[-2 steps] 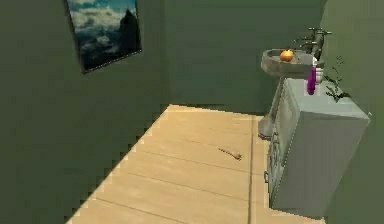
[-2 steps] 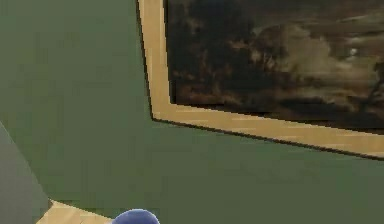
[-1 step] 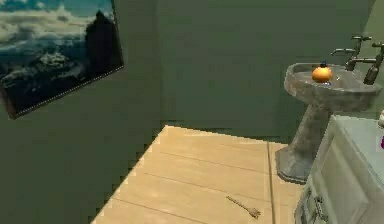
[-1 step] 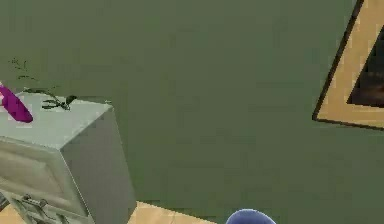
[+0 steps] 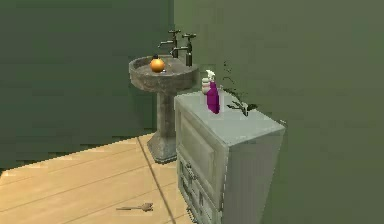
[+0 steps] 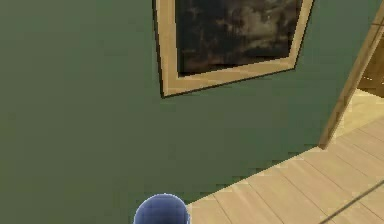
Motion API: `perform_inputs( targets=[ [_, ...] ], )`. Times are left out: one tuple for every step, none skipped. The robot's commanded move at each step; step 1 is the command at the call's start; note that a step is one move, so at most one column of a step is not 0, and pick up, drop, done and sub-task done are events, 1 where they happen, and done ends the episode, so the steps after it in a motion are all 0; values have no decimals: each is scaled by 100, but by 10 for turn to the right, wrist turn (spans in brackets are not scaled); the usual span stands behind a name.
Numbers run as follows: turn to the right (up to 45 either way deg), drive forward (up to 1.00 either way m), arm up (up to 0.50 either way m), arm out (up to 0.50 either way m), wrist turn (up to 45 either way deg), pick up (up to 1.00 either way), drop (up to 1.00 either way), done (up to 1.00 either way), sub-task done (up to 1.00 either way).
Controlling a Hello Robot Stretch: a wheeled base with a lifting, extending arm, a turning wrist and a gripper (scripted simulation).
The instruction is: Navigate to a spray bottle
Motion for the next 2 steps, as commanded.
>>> perform_inputs(
  targets=[
    [0, 35, 0, 0, 0, 0, 0, 0, 0],
    [0, 0, 0, 0, 0, 0, 0, 100, 0]
  ],
)
